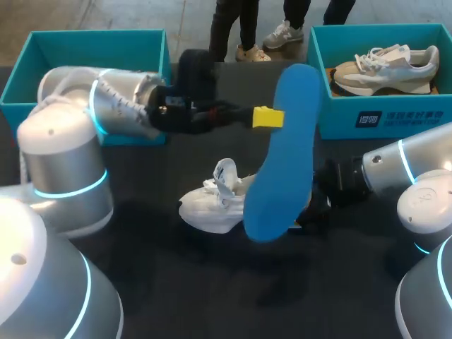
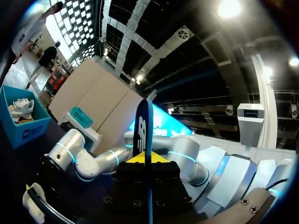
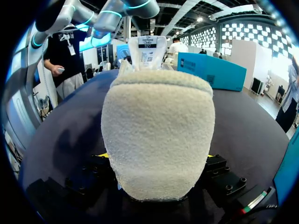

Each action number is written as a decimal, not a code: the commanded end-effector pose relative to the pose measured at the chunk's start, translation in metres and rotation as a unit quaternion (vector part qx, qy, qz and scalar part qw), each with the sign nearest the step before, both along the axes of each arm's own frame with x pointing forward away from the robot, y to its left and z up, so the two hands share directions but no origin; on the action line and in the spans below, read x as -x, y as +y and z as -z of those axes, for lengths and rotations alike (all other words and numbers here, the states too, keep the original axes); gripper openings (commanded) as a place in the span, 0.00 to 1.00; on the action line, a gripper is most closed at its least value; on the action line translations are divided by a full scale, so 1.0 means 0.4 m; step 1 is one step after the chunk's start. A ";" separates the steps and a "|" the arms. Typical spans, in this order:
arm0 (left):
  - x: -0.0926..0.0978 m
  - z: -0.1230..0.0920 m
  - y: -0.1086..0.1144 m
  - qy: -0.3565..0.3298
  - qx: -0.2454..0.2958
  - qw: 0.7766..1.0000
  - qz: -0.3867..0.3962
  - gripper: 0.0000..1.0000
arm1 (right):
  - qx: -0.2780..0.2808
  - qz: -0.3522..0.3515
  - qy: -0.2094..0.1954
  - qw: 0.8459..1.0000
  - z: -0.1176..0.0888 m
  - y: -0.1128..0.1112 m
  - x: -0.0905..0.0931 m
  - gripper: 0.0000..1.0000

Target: Take the shoe out of the shoebox, open the shoe tongue, remove and reinsert the insole, then place the shoe into the shoebox

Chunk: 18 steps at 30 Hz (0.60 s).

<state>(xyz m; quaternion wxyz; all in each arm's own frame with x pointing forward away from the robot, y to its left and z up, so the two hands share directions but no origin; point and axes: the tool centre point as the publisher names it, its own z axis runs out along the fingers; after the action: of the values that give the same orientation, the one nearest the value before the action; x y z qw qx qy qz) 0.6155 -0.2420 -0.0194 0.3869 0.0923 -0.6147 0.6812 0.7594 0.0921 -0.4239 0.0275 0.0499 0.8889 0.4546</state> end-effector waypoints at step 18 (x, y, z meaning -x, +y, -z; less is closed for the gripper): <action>0.040 -0.179 0.083 0.090 0.075 0.991 -0.072 0.00 | 0.003 0.001 0.000 1.000 0.003 0.008 -0.001 0.00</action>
<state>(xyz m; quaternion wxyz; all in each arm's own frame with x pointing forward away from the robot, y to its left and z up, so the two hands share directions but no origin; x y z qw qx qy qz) 0.6049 -0.2062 0.0485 0.4001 0.1545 -0.5192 0.7393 0.7594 0.0920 -0.4240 0.0275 0.0499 0.8889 0.4546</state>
